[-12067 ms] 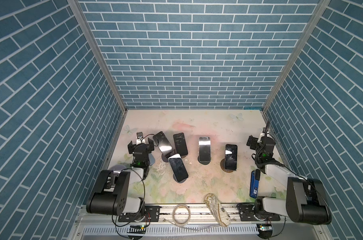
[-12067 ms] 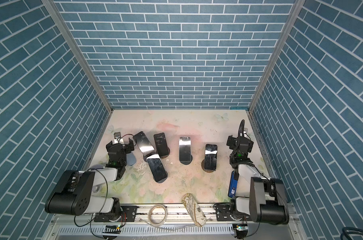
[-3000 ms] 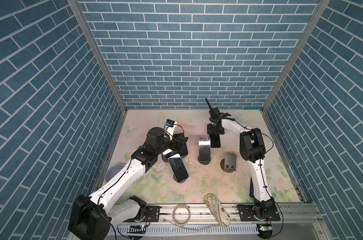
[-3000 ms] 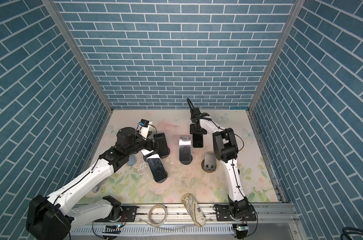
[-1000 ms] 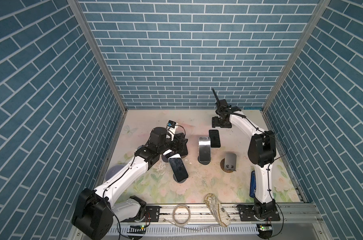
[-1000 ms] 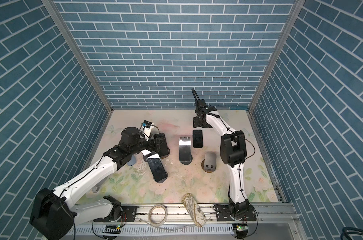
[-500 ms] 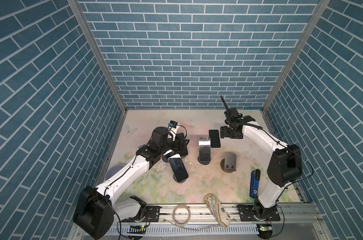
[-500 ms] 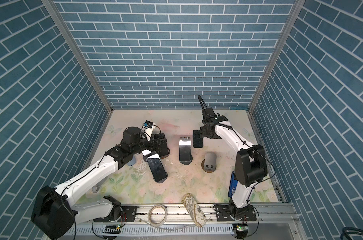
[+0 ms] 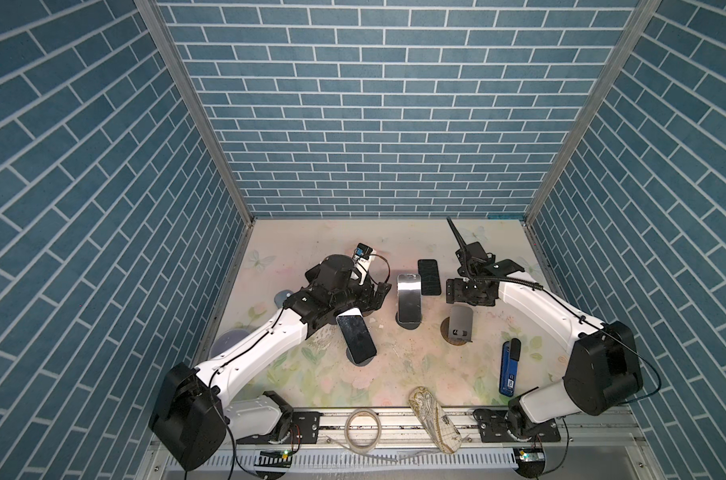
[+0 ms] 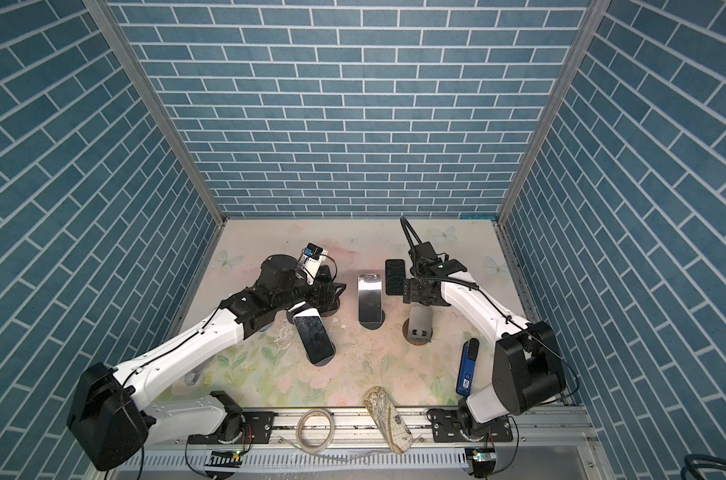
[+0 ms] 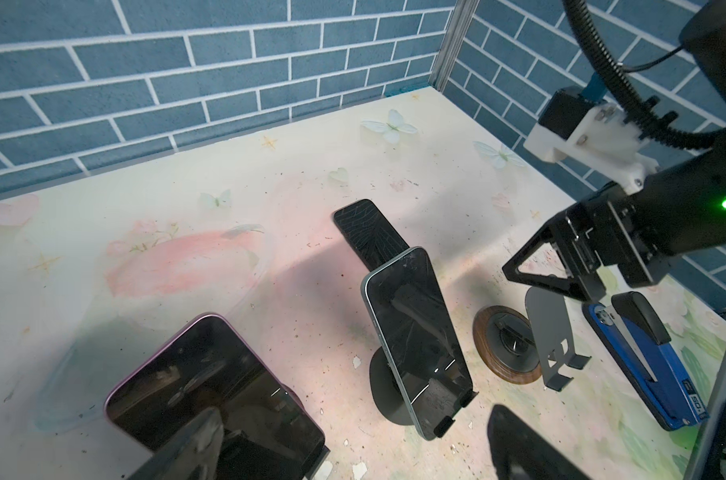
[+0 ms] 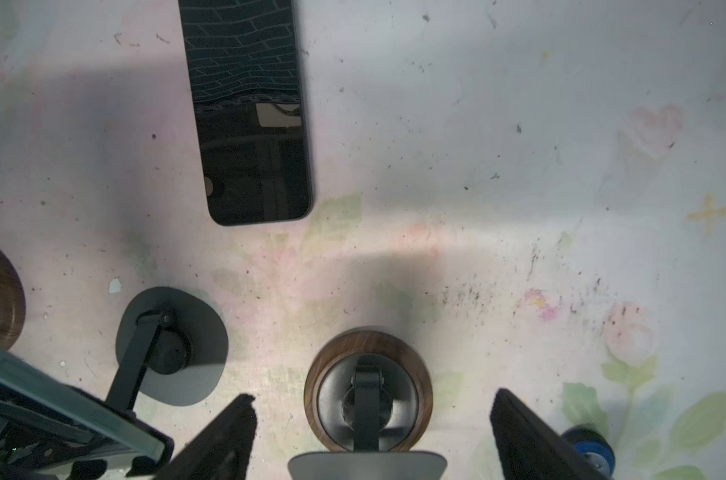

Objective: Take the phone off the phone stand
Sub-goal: 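Move the right gripper back over the empty phone stand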

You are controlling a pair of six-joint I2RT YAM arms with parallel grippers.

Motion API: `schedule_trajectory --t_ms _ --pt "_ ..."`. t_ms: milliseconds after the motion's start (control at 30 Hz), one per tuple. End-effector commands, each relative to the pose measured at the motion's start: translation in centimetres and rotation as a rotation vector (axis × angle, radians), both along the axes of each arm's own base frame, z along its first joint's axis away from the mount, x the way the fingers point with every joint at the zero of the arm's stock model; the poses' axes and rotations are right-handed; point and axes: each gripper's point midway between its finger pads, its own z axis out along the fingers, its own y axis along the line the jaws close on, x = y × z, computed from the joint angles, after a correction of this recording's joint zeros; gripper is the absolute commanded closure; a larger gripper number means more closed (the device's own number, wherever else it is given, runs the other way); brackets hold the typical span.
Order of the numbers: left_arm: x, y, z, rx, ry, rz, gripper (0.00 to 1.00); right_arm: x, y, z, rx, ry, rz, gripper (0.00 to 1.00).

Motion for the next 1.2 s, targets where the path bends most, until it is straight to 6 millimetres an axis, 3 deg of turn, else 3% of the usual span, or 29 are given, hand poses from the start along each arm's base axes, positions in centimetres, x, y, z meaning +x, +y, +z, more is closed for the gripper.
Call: schedule_trajectory --t_ms 0,467,733,900,1167 --pt "0.2 -0.7 0.9 0.001 -0.019 -0.014 0.0 -1.2 0.4 -0.2 0.046 -0.001 -0.033 0.1" --pt "0.9 -1.9 1.4 -0.028 -0.03 -0.018 0.0 -3.5 0.5 -3.5 0.0 0.086 -0.059 0.2" --pt "1.0 -1.9 1.0 -0.015 -0.026 -0.017 0.0 -3.6 1.0 -4.8 -0.007 0.118 -0.069 0.34" --pt "1.0 -1.7 0.8 -0.001 -0.029 -0.016 0.0 -2.8 0.8 -4.1 -0.022 0.087 -0.073 0.5" --pt "1.2 -1.6 0.4 0.014 -0.032 -0.01 0.0 -0.2 -0.2 -0.8 -0.102 -0.004 -0.049 0.51"
